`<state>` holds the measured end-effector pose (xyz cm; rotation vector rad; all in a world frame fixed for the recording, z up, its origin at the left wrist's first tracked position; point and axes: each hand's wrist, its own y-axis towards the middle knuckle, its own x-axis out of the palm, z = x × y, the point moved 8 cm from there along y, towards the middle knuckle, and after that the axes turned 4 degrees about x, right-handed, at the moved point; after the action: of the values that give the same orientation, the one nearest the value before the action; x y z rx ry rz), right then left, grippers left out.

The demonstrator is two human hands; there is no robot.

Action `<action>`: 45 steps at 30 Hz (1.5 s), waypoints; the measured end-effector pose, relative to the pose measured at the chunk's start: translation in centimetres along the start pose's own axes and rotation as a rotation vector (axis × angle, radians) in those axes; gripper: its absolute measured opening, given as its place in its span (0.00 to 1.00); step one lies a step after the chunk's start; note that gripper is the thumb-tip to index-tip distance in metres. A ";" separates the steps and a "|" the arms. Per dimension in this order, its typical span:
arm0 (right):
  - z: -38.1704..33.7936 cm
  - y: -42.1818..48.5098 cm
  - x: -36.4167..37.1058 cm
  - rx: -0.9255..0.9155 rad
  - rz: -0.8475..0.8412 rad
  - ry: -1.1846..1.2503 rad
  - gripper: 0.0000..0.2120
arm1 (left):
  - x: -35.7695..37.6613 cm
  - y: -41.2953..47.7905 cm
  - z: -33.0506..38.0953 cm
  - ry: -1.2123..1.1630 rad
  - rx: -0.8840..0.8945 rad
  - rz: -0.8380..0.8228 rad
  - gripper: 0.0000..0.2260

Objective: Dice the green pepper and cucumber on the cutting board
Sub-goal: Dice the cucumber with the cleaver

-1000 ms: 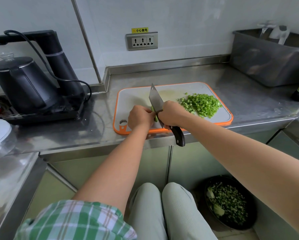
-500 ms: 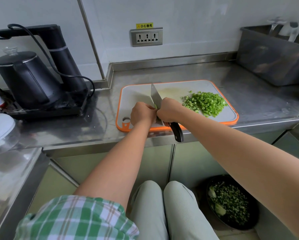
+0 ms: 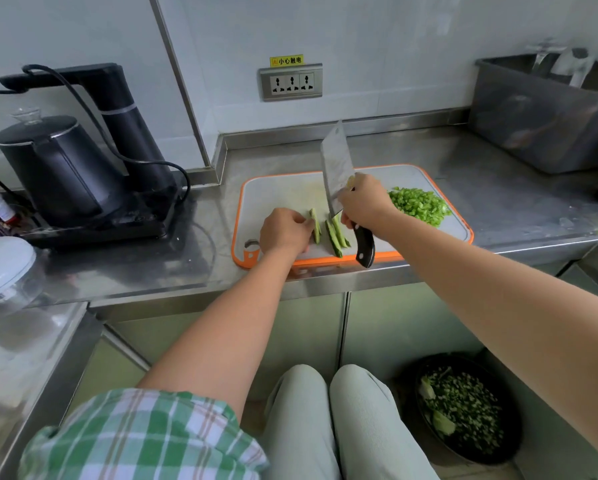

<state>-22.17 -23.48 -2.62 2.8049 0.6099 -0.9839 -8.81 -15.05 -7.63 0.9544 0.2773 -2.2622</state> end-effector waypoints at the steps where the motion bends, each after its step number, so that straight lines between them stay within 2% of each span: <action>1: 0.3 0.1 -0.6 0.006 0.000 0.037 0.07 | -0.2 0.1 0.2 0.021 0.033 0.021 0.11; 3: 1.2 -0.1 -1.3 0.031 -0.007 0.096 0.06 | -0.7 0.2 0.8 0.071 0.150 0.069 0.06; 5: 2.3 -0.3 -1.8 0.055 -0.008 0.134 0.06 | -0.4 0.4 2.3 0.163 0.373 0.027 0.13; 7: 3.2 -0.3 -2.3 0.068 0.004 0.154 0.06 | 0.9 0.3 4.0 0.294 0.598 -0.114 0.24; 10: 4.0 -0.1 -3.1 0.086 0.019 0.171 0.08 | 2.3 -0.2 5.3 0.484 0.777 -0.303 0.32; 13: 4.3 0.0 -3.3 0.089 0.002 0.190 0.07 | 3.2 -0.3 5.6 0.620 0.886 -0.399 0.30; 17: 4.2 0.1 -2.9 0.083 -0.024 0.210 0.04 | 3.2 0.2 6.2 0.731 0.994 -0.434 0.21; 20: 4.0 0.1 -2.5 0.080 -0.038 0.230 0.03 | 2.8 0.6 6.1 0.782 1.031 -0.410 0.17; 24: 3.8 0.2 -2.1 0.065 -0.058 0.222 0.03 | 3.1 0.8 5.5 0.804 1.029 -0.426 0.20; 29: 4.0 0.6 -1.5 0.072 -0.066 0.210 0.03 | 3.1 0.6 6.1 0.805 1.094 -0.369 0.13; 45: 3.8 0.3 -1.6 0.087 -0.071 0.174 0.02 | 3.9 0.7 5.8 1.018 0.909 -0.249 0.12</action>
<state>-25.41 -25.15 -4.63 2.9878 0.7073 -0.8016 -13.64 -19.95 -6.23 2.6328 -0.2735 -1.8669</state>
